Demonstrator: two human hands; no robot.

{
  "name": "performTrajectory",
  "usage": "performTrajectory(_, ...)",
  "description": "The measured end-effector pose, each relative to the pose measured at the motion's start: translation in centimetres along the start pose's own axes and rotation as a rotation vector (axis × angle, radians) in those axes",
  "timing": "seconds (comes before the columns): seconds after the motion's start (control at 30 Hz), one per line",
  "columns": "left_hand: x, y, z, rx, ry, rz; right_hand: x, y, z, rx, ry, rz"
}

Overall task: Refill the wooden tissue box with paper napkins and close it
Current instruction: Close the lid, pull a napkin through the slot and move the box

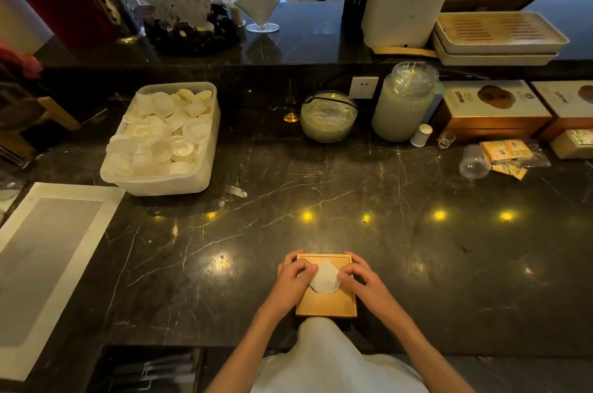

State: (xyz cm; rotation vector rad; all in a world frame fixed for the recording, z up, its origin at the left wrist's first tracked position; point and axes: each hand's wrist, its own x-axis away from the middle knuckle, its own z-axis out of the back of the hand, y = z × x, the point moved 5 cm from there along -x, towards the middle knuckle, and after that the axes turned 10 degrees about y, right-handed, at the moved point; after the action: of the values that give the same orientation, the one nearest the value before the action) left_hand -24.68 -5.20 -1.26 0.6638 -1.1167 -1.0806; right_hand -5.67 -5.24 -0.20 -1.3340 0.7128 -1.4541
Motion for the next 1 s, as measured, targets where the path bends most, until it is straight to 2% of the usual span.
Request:
performTrajectory(0.53, 0.1, 0.5, 0.3, -0.016, -0.02, 0.006, 0.0, -0.4, 0.2, 0.002, -0.021, -0.012)
performTrajectory(0.63, 0.3, 0.8, 0.6, 0.039, -0.025, 0.018, 0.2, -0.5, 0.9, -0.071, -0.039, -0.034)
performTrajectory(0.83, 0.9, 0.8, 1.8, 0.265, 0.059, 0.129, 1.4, -0.2, 1.7, -0.344, -0.006, -0.198)
performTrajectory(1.0, 1.7, -1.2, 1.9, 0.213, -0.018, 0.306, 2.6, 1.8, 0.4, -0.494, -0.075, -0.433)
